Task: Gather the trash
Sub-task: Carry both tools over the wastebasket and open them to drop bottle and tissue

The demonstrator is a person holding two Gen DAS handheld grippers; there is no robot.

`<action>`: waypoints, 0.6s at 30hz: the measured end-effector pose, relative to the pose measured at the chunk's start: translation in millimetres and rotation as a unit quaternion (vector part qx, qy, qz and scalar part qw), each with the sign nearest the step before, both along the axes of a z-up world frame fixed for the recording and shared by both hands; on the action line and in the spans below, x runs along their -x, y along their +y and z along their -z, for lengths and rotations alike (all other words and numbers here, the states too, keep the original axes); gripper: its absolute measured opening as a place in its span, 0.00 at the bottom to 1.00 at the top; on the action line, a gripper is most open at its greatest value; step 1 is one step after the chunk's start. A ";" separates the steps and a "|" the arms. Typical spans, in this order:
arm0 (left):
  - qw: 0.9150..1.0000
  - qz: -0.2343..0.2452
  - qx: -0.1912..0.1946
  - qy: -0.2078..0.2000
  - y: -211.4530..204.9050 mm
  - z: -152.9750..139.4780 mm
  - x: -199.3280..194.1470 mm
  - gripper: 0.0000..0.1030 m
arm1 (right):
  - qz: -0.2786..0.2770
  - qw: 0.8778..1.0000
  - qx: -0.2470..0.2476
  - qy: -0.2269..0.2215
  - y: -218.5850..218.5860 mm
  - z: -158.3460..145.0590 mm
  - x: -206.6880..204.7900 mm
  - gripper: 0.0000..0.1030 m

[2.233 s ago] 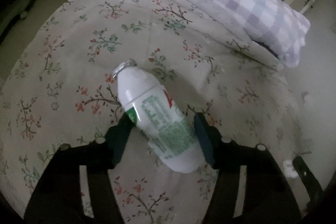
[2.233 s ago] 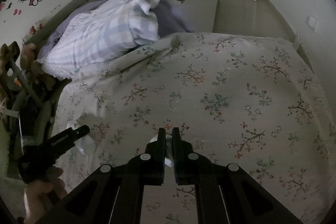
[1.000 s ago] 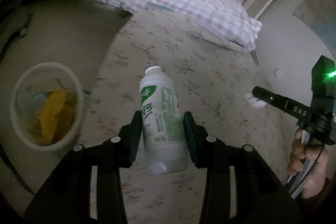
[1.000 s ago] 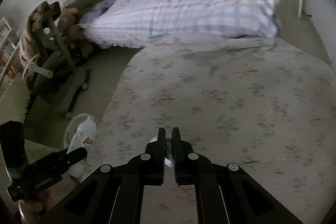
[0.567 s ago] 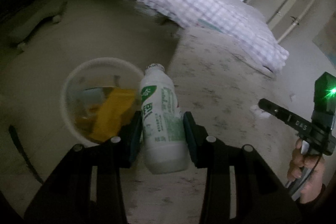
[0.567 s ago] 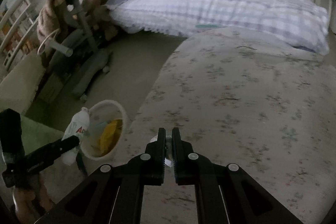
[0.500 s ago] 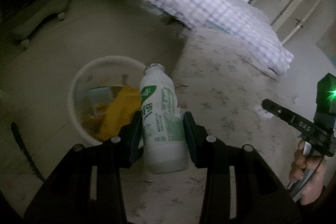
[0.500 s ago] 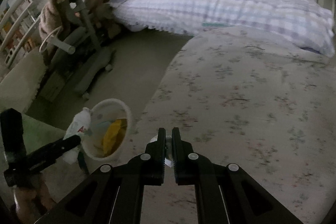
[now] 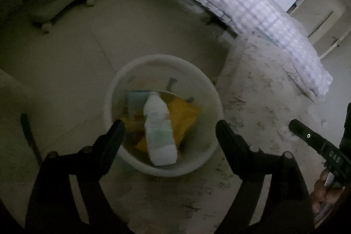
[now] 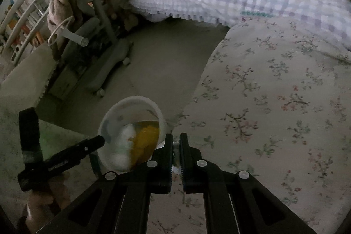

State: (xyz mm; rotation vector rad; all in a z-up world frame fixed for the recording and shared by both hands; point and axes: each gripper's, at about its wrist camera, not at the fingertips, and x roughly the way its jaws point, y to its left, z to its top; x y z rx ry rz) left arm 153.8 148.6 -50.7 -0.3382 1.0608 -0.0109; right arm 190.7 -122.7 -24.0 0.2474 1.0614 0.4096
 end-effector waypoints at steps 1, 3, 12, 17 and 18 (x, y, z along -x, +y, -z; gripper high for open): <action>1.000 -0.003 -0.011 -0.002 0.9 -2.6 2.6 0.82 | -0.001 1.000 -0.001 0.001 1.6 0.9 -0.1 0.06; 0.999 -0.005 -0.034 -0.004 3.3 -5.8 8.9 0.84 | -0.007 1.000 -0.004 0.003 10.9 4.2 -2.0 0.06; 0.997 -0.001 -0.078 0.009 23.4 -5.4 24.6 0.92 | -0.036 0.999 -0.021 0.010 55.9 17.6 -3.6 0.06; 0.996 0.002 -0.088 0.009 23.8 -7.2 27.9 0.93 | -0.043 0.998 -0.039 0.013 73.4 26.7 -9.1 0.08; 0.996 0.002 -0.093 0.008 23.5 -7.9 28.3 0.93 | -0.041 0.998 -0.044 0.011 74.0 27.2 -10.2 0.10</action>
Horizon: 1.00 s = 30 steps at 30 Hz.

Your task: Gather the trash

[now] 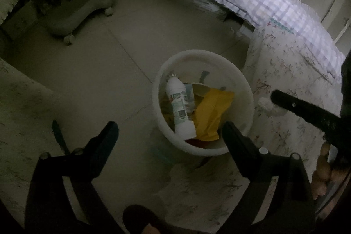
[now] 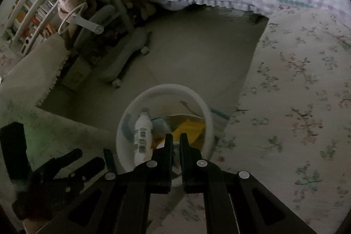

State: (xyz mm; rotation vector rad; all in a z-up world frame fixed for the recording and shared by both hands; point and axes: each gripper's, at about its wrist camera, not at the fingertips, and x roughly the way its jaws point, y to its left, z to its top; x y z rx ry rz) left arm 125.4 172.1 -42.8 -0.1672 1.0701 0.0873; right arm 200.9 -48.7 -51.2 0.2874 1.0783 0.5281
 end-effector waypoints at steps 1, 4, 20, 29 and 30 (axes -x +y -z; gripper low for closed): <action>1.000 -0.001 -0.008 -0.001 -0.5 -0.5 0.3 0.94 | 0.005 1.000 -0.004 -0.001 0.5 0.6 -1.5 0.10; 0.999 -0.009 -0.037 -0.008 -1.0 -5.3 2.0 0.99 | 0.011 1.000 -0.014 0.017 -0.1 2.8 -5.8 0.29; 0.999 0.021 -0.016 -0.036 -53.1 -49.5 49.3 0.99 | 0.118 0.990 0.078 0.018 -85.9 -60.3 65.3 0.63; 0.993 0.065 -0.063 -0.072 -106.0 -67.3 116.9 0.99 | 0.160 0.976 0.138 -0.047 -131.0 -85.8 173.7 0.79; 0.993 0.067 -0.057 -0.073 -109.1 -66.1 123.5 0.99 | 0.167 0.975 0.139 -0.050 -134.8 -83.5 183.6 0.80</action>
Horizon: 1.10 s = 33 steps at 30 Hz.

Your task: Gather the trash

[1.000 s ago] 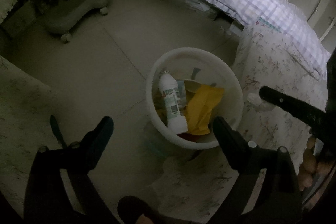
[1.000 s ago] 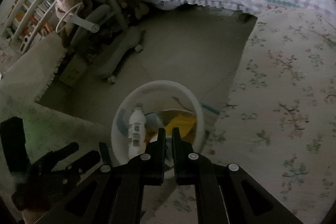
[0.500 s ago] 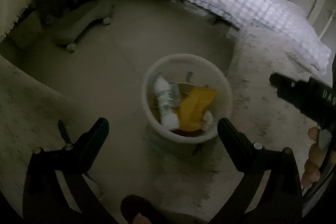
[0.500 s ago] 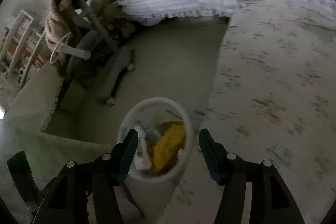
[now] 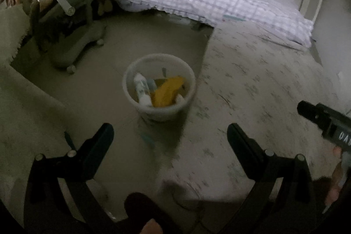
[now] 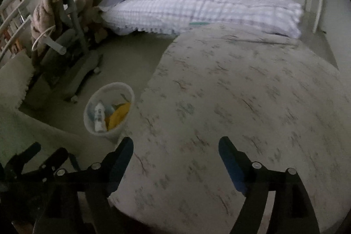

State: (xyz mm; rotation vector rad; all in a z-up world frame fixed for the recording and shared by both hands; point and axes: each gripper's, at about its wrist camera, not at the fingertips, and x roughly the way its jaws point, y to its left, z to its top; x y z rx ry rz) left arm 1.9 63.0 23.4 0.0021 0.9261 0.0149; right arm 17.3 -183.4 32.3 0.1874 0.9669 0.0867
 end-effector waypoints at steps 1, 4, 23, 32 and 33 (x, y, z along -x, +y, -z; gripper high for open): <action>1.000 0.002 0.006 -0.001 -1.7 1.7 4.7 0.99 | 0.007 1.000 0.000 -0.004 -2.9 2.5 8.8 0.80; 1.000 -0.001 0.010 -0.007 -8.8 7.8 15.4 0.99 | 0.032 0.999 0.007 -0.010 -10.0 11.9 23.8 0.81; 0.999 -0.010 0.010 -0.031 -20.6 9.3 20.8 0.99 | 0.019 0.998 0.048 -0.046 4.2 18.0 26.3 0.81; 0.999 -0.010 0.008 -0.030 -23.8 8.7 20.1 0.99 | 0.018 0.998 0.044 -0.045 4.6 19.7 24.6 0.81; 0.999 -0.010 0.006 -0.030 -24.0 8.6 20.1 0.99 | 0.018 0.998 0.044 -0.045 4.6 19.8 24.7 0.81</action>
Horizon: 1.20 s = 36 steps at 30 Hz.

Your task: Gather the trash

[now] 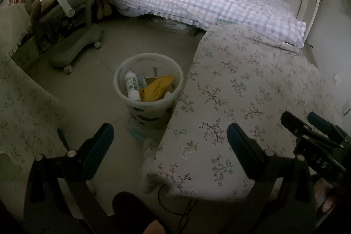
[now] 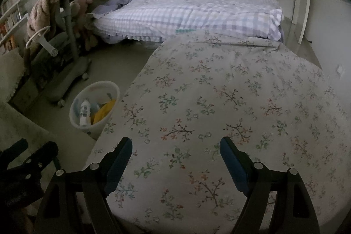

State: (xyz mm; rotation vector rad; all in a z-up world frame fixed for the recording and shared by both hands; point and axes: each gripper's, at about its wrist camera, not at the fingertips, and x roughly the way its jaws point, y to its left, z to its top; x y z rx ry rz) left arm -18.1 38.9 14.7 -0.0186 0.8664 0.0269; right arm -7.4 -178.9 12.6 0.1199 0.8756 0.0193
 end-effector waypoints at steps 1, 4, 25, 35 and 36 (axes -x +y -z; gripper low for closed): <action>1.000 0.000 -0.001 0.000 -0.9 -0.1 -0.5 0.99 | 0.001 1.000 0.000 0.000 0.5 0.0 0.4 0.81; 1.000 -0.001 -0.002 0.001 -1.6 -0.1 -0.8 0.99 | 0.002 1.000 -0.002 0.000 0.8 -0.1 0.3 0.81; 1.000 0.001 -0.005 0.003 -3.2 1.2 -1.6 0.99 | 0.005 1.000 -0.006 0.004 3.2 1.6 -0.5 0.81; 1.000 0.001 -0.005 0.004 -2.7 1.8 -1.7 0.99 | 0.005 1.000 -0.008 0.001 1.5 1.7 -0.3 0.81; 1.000 0.001 -0.005 0.004 -2.2 1.8 -1.7 0.99 | 0.005 1.000 -0.008 0.002 1.4 2.0 -0.4 0.81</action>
